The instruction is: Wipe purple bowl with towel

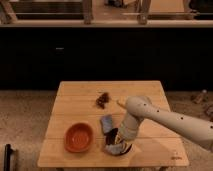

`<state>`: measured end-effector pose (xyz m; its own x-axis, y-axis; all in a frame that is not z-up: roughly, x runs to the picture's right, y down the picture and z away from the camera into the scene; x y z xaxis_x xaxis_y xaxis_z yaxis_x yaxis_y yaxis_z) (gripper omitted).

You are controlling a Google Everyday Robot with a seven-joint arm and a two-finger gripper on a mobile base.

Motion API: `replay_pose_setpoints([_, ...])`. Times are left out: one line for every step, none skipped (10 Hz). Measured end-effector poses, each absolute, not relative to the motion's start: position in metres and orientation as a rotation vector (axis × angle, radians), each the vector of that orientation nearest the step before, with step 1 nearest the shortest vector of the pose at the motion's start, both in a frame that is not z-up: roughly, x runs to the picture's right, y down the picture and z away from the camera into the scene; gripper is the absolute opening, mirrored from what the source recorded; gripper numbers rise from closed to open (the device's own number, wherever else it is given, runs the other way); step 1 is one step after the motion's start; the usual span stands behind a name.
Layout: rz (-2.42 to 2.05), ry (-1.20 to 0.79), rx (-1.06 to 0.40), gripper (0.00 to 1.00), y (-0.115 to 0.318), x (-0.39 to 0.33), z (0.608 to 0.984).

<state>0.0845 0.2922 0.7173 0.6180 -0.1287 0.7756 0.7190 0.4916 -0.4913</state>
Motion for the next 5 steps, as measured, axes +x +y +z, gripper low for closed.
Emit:
replay_pose_setpoints([-0.561, -0.739, -0.914, 0.0, 0.29, 0.089, 0.719])
replay_pose_setpoints([-0.55, -0.735, -0.908, 0.0, 0.287, 0.093, 0.72])
replay_pose_setpoints([-0.54, -0.729, -0.901, 0.0, 0.281, 0.096, 0.721])
replay_pose_setpoints([-0.539, -0.726, -0.893, 0.0, 0.276, 0.096, 0.722])
replay_pose_setpoints([-0.543, -0.721, -0.888, 0.0, 0.27, 0.095, 0.724])
